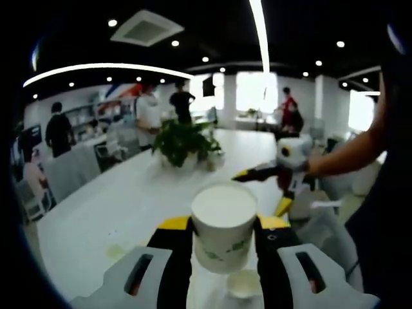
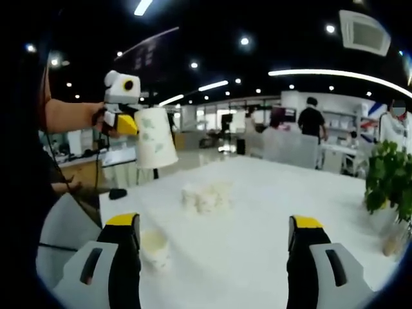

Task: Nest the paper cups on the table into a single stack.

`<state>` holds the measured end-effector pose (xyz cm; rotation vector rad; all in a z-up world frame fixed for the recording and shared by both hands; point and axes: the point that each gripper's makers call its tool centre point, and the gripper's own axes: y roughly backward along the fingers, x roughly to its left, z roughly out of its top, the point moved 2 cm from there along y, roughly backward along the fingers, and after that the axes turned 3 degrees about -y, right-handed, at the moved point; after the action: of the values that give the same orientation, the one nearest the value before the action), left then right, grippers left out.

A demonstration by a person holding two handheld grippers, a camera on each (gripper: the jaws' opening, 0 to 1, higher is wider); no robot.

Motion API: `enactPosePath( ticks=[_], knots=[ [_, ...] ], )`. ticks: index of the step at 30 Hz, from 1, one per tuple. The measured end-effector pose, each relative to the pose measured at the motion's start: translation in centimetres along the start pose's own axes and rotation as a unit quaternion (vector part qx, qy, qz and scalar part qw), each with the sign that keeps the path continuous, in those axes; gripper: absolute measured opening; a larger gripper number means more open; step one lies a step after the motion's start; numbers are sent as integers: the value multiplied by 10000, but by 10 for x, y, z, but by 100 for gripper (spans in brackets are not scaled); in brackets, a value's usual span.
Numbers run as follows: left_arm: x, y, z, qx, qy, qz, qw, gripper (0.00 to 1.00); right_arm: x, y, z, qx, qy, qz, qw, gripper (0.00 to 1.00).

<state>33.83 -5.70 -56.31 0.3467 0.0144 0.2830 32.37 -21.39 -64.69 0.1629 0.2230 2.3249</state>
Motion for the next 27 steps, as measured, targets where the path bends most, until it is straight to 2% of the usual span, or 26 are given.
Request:
enactPosePath(
  ticks=[5,14,18,21,27],
  knots=[
    [0,2,0,-66,35,23,10000,36,3,-1,10,-87,63,21,9999,93],
    [-5,9,11,-536,133,1,9985,36,21,-8,46,-365,158,357,9986,87],
    [-6,13,17,-689,118,-14,9976,36,39,-10,62,-381,-8,791,9961,76],
    [-5,17,27,-984,212,15,9949,36,52,-12,68,-327,-13,1068,9937,65],
    [-6,25,35,-1343,365,-22,9903,36,68,-16,79,-383,-151,1428,9889,56]
  ],
)
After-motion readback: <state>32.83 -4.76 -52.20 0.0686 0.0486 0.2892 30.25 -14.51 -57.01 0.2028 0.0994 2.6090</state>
